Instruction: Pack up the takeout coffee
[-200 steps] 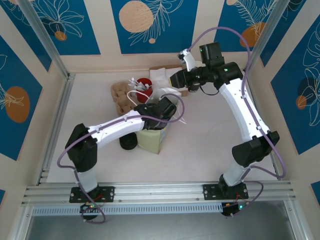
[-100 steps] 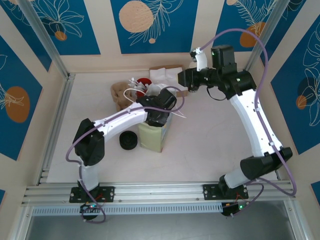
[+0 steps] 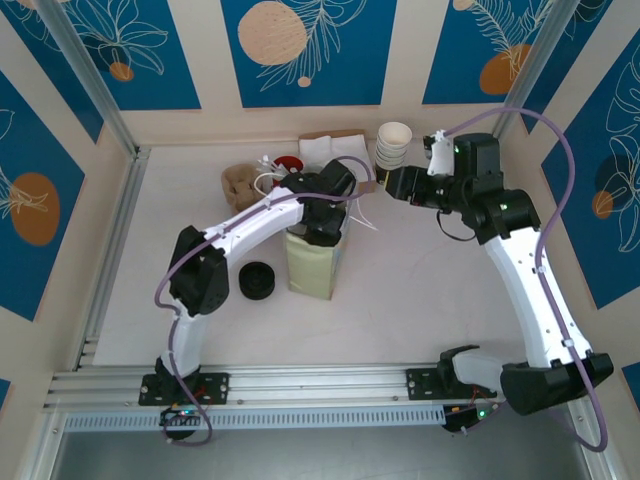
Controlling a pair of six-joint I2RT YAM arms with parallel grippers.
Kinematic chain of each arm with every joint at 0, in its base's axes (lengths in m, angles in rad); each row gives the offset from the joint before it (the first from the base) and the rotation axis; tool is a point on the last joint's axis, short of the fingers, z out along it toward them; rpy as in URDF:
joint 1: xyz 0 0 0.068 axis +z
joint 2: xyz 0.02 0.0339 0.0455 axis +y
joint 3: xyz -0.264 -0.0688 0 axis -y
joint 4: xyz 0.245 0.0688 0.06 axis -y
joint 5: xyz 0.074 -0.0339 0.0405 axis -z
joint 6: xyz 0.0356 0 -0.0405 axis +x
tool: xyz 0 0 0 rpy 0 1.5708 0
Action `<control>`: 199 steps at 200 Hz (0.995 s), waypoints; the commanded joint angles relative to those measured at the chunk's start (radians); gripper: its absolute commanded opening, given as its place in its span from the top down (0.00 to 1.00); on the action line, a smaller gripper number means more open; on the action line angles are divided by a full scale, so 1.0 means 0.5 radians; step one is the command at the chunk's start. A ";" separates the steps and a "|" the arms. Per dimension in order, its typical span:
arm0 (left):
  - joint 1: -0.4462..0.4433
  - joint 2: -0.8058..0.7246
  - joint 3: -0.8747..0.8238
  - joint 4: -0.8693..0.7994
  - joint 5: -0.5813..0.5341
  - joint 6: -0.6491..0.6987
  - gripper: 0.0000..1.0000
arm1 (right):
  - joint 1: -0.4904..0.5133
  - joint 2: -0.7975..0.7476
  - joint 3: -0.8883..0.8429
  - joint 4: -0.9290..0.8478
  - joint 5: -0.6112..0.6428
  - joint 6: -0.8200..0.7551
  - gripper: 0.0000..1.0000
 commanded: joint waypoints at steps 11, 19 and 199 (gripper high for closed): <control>0.034 0.164 0.062 -0.142 0.123 0.001 0.38 | -0.027 -0.069 -0.141 0.009 -0.093 0.149 0.52; 0.035 0.179 0.075 -0.146 0.123 0.006 0.38 | -0.032 -0.067 -0.150 0.017 -0.097 0.162 0.52; 0.015 0.219 0.039 -0.158 0.108 0.005 0.39 | 0.064 0.304 0.015 0.135 -0.199 0.395 0.53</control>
